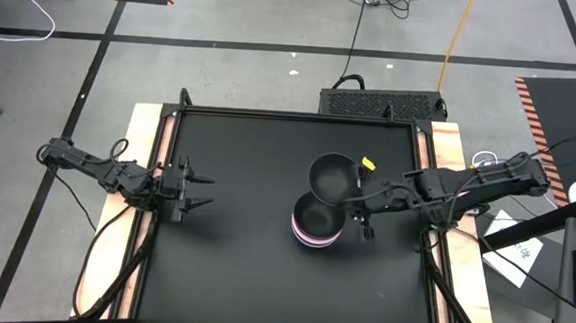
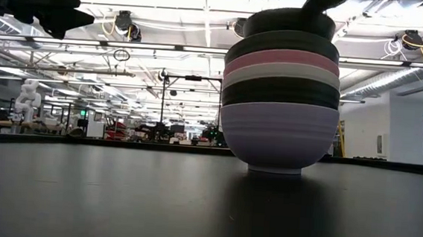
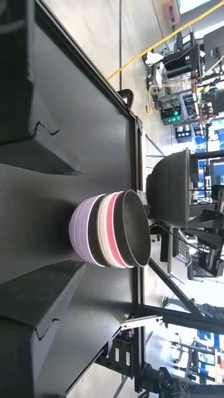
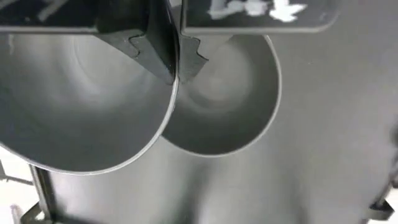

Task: Nest bowls inside each other
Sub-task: Stack the black bowl on top of the black bowl

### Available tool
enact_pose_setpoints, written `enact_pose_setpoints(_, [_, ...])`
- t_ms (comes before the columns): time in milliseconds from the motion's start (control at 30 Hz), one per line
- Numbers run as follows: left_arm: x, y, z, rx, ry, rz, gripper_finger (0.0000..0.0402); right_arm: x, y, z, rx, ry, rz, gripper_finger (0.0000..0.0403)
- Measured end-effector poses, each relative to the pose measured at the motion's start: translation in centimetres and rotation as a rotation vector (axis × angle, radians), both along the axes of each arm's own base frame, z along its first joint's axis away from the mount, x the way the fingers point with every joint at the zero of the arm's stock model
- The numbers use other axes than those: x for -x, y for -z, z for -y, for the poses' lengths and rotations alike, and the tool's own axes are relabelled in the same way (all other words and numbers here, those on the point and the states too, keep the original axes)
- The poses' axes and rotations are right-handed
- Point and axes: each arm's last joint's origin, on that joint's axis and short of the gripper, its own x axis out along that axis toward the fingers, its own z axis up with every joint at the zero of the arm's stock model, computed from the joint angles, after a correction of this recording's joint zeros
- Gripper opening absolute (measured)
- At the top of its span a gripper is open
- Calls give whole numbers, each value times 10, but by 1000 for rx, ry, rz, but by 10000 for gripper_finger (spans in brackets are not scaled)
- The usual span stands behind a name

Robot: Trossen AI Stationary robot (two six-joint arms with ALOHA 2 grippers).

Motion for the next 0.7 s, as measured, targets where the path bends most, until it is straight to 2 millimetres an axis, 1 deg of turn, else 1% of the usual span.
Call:
enact_pose_setpoints(133, [0, 0, 0, 2, -4, 1, 239, 15, -9, 2, -32, -31, 114, 0])
enact_pose_setpoints(200, [0, 0, 0, 0, -15, 1, 239, 26, -9, 4, -57, -63, 152, 0])
enact_pose_setpoints(367, [0, 0, -1, -4, -26, 5, 239, 46, 1, 6, -114, -113, 260, 1])
enact_pose_setpoints(533, [0, -1, -1, 1, -28, 10, 239, 67, 12, 11, -118, -138, 334, 2])
enact_pose_setpoints(600, [0, -1, -1, 8, -29, 10, 239, 72, 14, 12, -121, -145, 361, 2])
enact_pose_setpoints(700, [0, -1, -1, 15, -30, 10, 239, 74, 16, 11, -146, -172, 383, 1])
